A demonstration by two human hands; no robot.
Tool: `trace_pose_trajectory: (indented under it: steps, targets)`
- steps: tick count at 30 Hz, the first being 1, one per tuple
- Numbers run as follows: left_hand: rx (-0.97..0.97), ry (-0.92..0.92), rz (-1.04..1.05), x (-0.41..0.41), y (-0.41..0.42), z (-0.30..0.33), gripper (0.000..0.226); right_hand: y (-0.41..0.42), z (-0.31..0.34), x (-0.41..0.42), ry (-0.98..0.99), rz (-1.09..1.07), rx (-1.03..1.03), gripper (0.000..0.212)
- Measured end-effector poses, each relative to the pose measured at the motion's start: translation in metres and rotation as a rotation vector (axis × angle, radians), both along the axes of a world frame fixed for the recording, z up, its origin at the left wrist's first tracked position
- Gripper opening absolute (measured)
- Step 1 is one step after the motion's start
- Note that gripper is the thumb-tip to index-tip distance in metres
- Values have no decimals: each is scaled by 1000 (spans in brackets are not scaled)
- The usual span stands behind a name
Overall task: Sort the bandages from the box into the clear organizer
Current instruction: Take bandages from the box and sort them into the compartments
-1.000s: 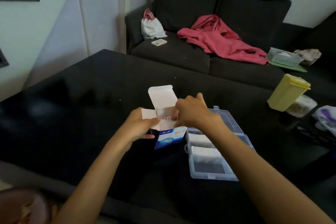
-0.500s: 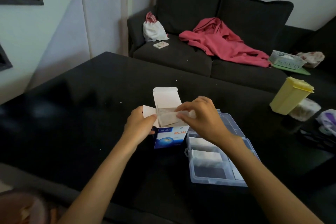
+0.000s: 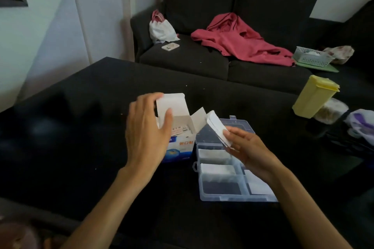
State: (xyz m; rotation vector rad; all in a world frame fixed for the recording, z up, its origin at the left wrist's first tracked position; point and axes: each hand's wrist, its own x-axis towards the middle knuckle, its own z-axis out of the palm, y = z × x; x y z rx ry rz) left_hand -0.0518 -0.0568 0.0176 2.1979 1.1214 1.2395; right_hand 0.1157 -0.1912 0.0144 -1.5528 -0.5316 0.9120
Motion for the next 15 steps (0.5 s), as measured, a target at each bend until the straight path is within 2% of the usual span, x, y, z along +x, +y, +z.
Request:
trace_pose_trajectory:
  steps: [2,5,6,10,15]
  targets:
    - [-115,-113,-228,11,-21,3,25,-6,0,7,59,10,6,32]
    - [-645,-8,-562,37,-44,0,47,-10,1,15,50,36,49,25]
    - [-768,7,-627,48,-50,-2,51,-12,0,18,18,42,44,24]
    - [-824,-126,-609,70,-50,-11,33,-13,-5,16,-117,-5,-25,21]
    - [-850,-138,-536,91,-58,-20,30,-23,-7,29,-211,-99,-73,11]
